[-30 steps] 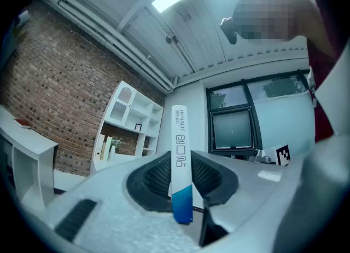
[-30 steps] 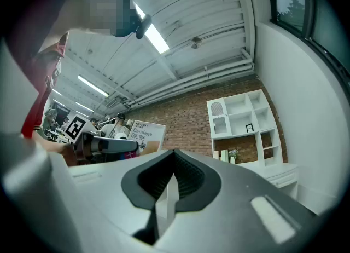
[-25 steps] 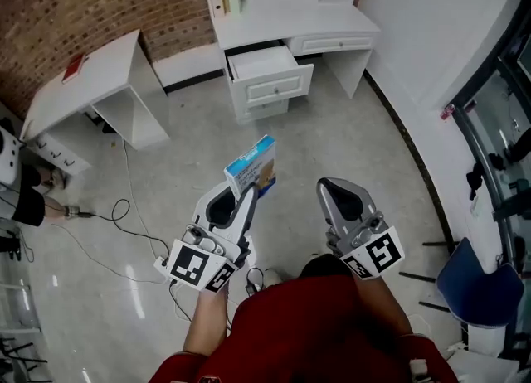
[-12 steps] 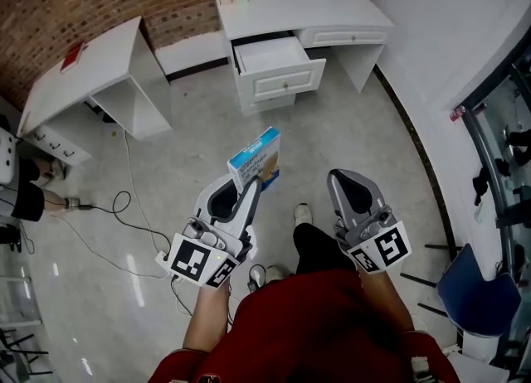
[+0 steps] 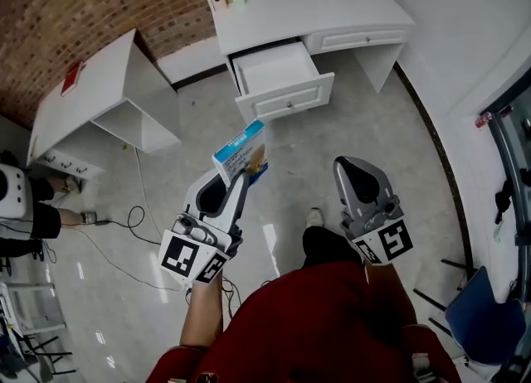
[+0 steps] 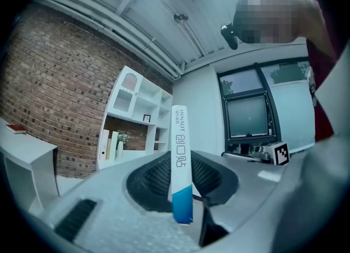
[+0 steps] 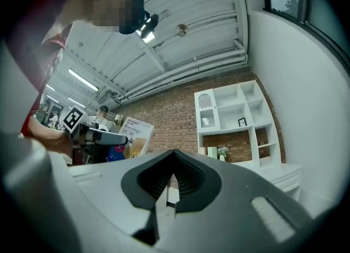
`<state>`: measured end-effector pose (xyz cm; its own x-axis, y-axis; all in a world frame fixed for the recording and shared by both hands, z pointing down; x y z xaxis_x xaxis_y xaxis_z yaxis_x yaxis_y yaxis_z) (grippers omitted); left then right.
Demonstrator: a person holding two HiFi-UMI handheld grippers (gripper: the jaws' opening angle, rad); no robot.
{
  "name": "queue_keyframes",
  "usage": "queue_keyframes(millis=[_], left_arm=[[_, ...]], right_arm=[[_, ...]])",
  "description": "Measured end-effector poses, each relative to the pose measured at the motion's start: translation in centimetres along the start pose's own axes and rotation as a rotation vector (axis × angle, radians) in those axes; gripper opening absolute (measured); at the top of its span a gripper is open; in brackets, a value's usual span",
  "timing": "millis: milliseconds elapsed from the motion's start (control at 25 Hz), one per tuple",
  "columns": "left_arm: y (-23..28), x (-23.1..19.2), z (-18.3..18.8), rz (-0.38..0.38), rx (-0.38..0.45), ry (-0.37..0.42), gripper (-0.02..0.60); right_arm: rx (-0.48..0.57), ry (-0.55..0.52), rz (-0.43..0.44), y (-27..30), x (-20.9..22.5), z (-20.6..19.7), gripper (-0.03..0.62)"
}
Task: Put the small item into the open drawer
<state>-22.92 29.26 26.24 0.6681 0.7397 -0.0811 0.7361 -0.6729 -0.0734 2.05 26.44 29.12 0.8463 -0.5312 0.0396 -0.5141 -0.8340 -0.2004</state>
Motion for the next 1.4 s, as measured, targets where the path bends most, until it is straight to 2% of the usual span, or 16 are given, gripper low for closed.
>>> queue_keyframes(millis=[280,480,760,1040,1400], left_arm=[[11.8,-7.0,-0.2,0.026,-0.034,0.009,0.086],[17.7,-10.7,-1.2,0.043,-0.085,-0.001,0.086],[23.1,-16.0,-3.5,0.053,-0.172,-0.024,0.086],[29.0,-22.9,-7.1,0.008,-0.256,-0.063,0.086],[36.6,-33.6,-14.4,-0.082,-0.484,-0.140,0.086]], right_arm=[[-0.020,-0.001,0.013,7.7,10.5,-1.4,0.011],[-0.037,0.001,0.003,12.1,16.2,-2.6,0.011],[-0.069,0.003,-0.026,16.5,20.4,-4.6,0.011],[-0.098,-0.025,-0.073,21.9,23.9,-6.7,0.011],[-0.157,-0.051,-0.150,31.2,27.9,-10.1,0.011]])
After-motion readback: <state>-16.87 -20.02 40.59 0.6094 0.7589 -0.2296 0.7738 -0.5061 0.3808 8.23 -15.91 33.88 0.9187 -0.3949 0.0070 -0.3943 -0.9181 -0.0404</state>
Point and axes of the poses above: the fingertips, and each gripper's own axes: y forward along the fingers, x to its right, z out of its top, the point moved 7 cm from there along -y, backward along the fingers, and after that the axes turned 13 degrees about -z, right-handed, at the moved point
